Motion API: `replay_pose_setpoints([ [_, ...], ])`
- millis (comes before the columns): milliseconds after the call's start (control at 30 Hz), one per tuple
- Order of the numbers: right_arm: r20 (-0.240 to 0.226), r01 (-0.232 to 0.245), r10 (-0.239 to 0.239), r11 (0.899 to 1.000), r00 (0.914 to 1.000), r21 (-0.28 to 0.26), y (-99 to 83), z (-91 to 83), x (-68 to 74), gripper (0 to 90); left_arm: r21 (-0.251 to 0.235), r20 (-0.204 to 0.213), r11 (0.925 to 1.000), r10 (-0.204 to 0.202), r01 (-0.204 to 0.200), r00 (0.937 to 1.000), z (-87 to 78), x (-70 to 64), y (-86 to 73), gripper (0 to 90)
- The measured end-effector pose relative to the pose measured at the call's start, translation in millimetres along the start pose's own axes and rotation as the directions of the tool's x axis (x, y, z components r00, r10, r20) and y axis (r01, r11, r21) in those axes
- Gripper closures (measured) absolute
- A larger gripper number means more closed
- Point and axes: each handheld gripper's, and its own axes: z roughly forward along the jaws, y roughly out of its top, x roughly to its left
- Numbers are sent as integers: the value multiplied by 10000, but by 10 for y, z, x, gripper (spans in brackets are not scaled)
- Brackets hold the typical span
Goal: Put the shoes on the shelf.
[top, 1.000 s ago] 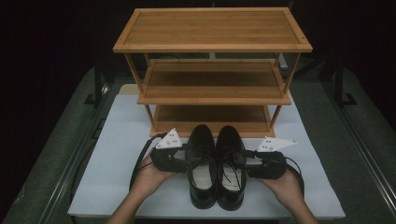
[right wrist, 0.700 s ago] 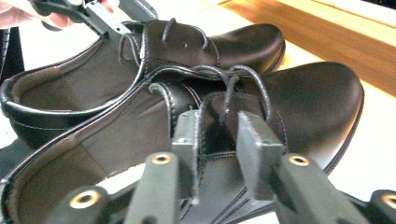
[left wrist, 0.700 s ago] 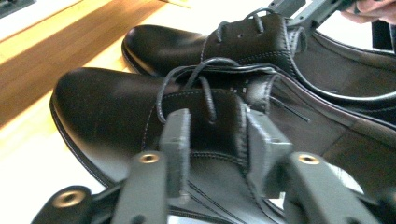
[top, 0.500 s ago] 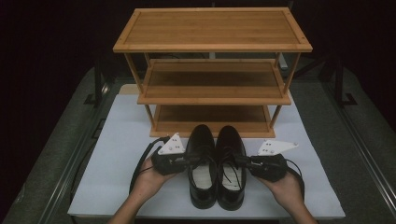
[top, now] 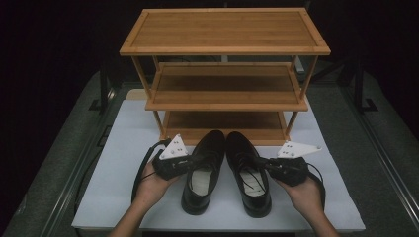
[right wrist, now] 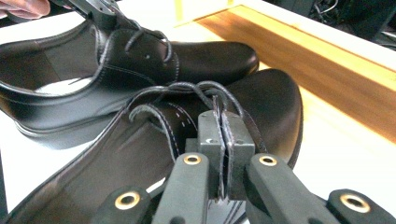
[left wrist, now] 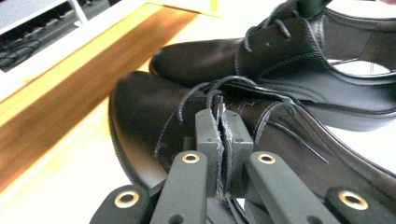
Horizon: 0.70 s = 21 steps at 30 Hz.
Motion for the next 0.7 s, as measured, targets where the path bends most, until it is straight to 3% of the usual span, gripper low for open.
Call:
replay_pose_setpoints([
  [367, 492, -278, 300, 9986, 9983, -443, 99, -32, -199, 881, -406, -257, 9991, -147, 136, 9996, -38, 163, 88, 881],
  [700, 885, -385, 447, 9968, 9951, -704, 246, 183, -411, 881, -843, -639, 9960, -341, 286, 9974, 61, 375, 177, 881],
])
